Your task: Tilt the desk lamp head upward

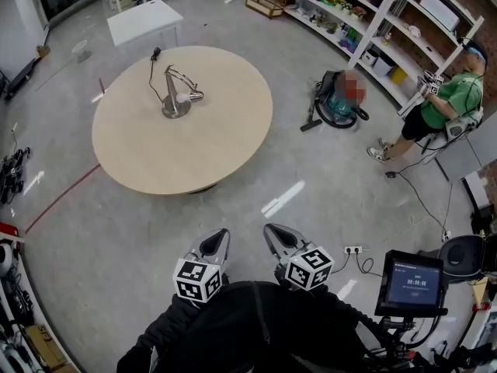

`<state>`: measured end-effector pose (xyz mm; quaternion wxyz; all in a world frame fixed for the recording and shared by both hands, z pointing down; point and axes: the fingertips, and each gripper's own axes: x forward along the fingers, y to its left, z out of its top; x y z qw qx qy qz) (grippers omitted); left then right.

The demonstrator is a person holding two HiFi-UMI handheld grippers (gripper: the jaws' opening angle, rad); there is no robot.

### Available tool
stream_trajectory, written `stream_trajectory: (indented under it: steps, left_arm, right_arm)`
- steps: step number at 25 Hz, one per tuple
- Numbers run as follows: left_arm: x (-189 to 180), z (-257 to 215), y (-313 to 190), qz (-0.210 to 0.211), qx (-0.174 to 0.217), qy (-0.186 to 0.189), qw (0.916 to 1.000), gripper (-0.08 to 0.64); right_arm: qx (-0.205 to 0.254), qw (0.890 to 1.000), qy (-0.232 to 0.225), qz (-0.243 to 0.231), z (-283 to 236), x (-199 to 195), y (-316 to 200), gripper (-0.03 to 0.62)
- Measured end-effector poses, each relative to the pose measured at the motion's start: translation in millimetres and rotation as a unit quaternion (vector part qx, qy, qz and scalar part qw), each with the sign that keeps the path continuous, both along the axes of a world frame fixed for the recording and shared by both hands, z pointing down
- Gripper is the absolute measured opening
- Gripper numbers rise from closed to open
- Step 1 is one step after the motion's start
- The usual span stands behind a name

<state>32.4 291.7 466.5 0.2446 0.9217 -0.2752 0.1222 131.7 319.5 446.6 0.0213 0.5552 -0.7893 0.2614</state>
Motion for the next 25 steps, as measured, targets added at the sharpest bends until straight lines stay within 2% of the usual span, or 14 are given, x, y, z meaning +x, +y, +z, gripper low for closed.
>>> stream_trajectory:
  steps: [4,14,21,25]
  left_arm:
    - [-19.1,5.0,-41.2,0.001,-0.011,0.008,0.9999,0.006]
    - [-66.8,15.9,-110.2,-0.013,-0.038,0.038,0.9985,0.006]
    - [-86.0,18.4,-119.3,-0.022,-0.049,0.037,0.9979,0.006]
    - [-78.4,23.7,-135.9,-0.026,-0.048,0.023,0.9983,0.006]
  right_arm:
    - [-0.012,1.0,0.011,-0.003,3.4,-21.4,-40.1,0.005]
    - [-0.034,0.998,0.047,-0.018,4.8,-72.2,-104.0,0.005]
    - [-0.043,0.998,0.047,-0.023,3.4,-87.8,-115.5,0.005]
    - [-0.045,0.998,0.029,-0.029,11.3,-79.2,-137.2,0.005]
